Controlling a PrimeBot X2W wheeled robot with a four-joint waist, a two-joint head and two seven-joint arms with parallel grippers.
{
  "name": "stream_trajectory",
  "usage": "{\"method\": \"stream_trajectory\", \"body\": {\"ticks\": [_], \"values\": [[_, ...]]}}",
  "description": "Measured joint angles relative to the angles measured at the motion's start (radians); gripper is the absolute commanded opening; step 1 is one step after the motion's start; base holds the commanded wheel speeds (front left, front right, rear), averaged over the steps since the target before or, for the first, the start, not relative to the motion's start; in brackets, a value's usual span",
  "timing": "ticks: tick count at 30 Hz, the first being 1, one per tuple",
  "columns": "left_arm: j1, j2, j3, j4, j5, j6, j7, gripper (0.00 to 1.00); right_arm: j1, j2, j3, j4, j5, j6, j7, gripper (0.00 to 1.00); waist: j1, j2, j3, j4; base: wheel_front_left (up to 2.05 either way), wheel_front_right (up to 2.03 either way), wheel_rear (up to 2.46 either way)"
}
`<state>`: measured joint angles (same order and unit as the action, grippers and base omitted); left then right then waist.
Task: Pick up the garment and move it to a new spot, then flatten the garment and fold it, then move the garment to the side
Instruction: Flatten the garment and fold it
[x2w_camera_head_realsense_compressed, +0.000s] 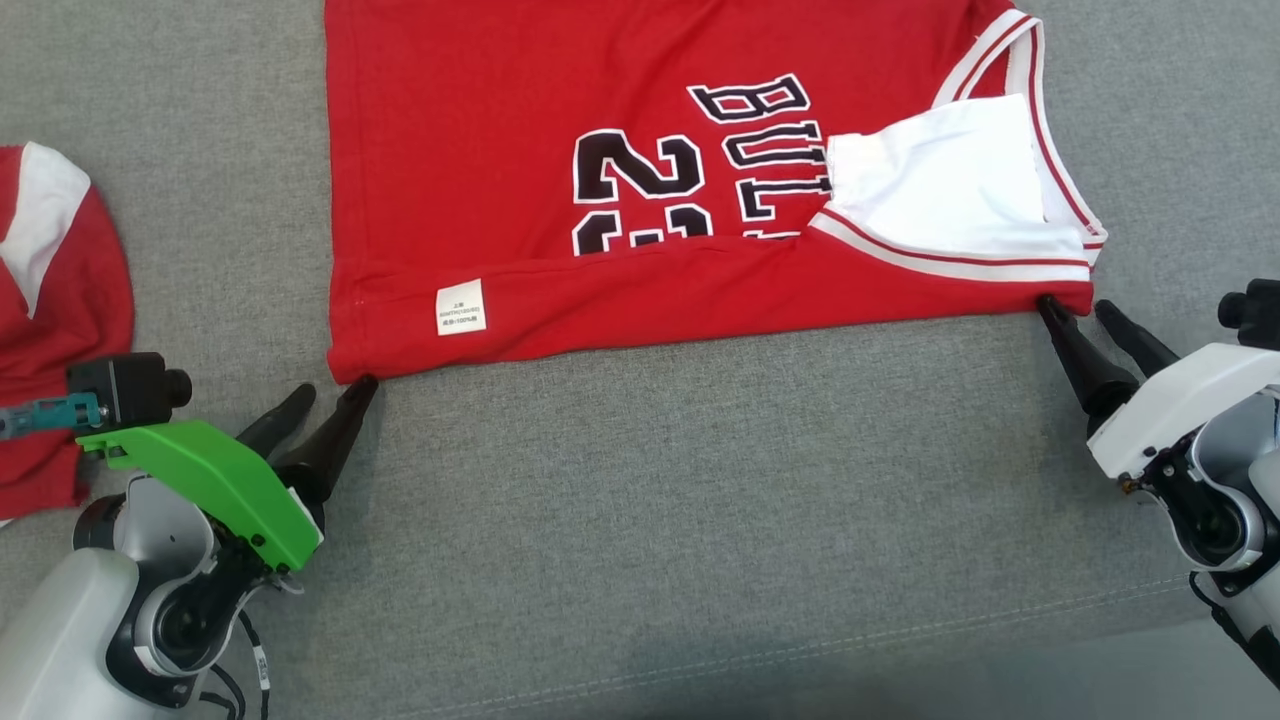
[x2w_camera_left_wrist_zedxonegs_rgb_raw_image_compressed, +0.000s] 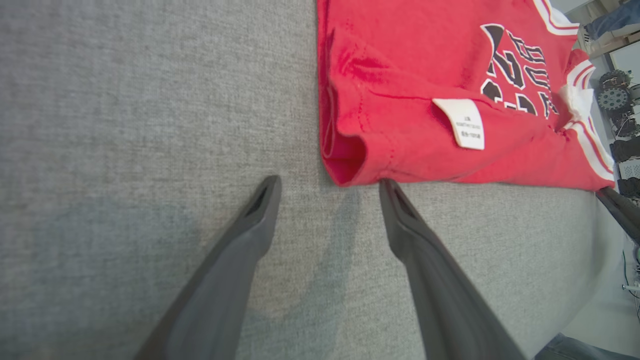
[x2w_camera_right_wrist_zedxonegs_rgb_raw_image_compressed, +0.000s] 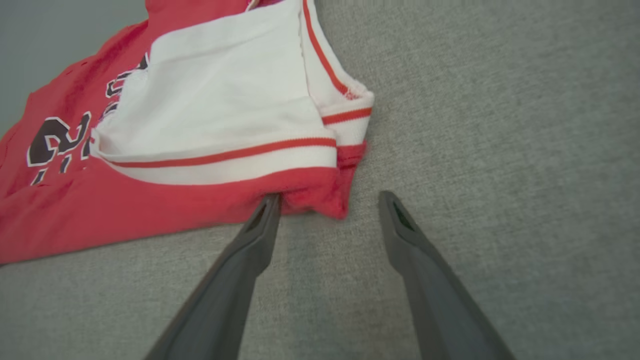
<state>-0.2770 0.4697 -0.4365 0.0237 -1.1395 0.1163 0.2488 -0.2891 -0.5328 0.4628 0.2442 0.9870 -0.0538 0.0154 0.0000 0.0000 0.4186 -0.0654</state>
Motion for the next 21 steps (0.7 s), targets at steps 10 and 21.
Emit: {"method": "stream_trajectory", "body": {"ticks": [10, 21], "values": [[-0.029, -0.003, -0.008, -0.011, 0.009, 0.002, 0.025, 1.00, -0.035, 0.000, 0.003, 0.024, 0.000, 0.006, 0.012, 1.00, 0.0000, 0.0000, 0.006, 0.002, 0.00, 0.00, 0.00], [-0.066, 0.011, -0.025, -0.072, 0.016, 0.003, 0.068, 1.00, -0.052, -0.014, 0.015, 0.040, 0.000, 0.020, 0.049, 1.00, 0.0000, 0.0000, 0.000, 0.007, 0.00, 0.00, 0.00]]}}
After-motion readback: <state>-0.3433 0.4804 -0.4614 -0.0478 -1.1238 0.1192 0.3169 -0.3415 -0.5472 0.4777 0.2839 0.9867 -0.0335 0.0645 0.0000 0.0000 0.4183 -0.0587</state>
